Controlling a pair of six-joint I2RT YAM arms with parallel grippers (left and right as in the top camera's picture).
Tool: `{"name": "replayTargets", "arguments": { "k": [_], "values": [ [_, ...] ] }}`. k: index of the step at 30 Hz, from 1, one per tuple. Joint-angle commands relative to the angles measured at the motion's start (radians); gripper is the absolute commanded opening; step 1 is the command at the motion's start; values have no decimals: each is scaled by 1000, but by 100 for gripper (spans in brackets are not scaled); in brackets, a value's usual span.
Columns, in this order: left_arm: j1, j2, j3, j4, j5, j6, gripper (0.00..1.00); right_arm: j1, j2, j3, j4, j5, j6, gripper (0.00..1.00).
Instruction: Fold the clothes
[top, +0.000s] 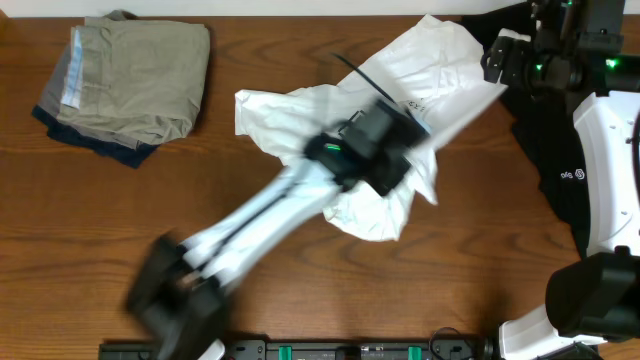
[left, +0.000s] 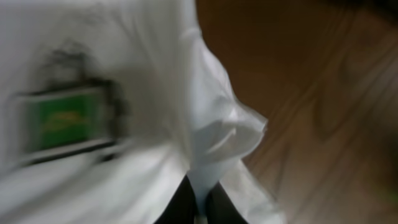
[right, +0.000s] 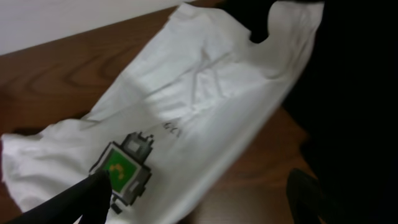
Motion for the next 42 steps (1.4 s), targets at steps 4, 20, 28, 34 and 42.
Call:
{"name": "replayTargets", "arguments": {
  "k": [4,20,28,34,42],
  "values": [
    [167,-293,15,-158,-12,13,6,-23,24,-3,-21,74,48,89],
    [303,-376,15,-266,-51,13,6,23,147,-181,-83,-14,104,95],
    [336,-291,15,-281,-120,13,6,73,146,-407,23,-21,29,84],
    [381,-252,15,-280,-120,13,6,133,139,-416,124,-21,-189,80],
    [420,-246,13,-280,-120,14,6,269,135,-416,194,-37,-573,71]
  ]
}}
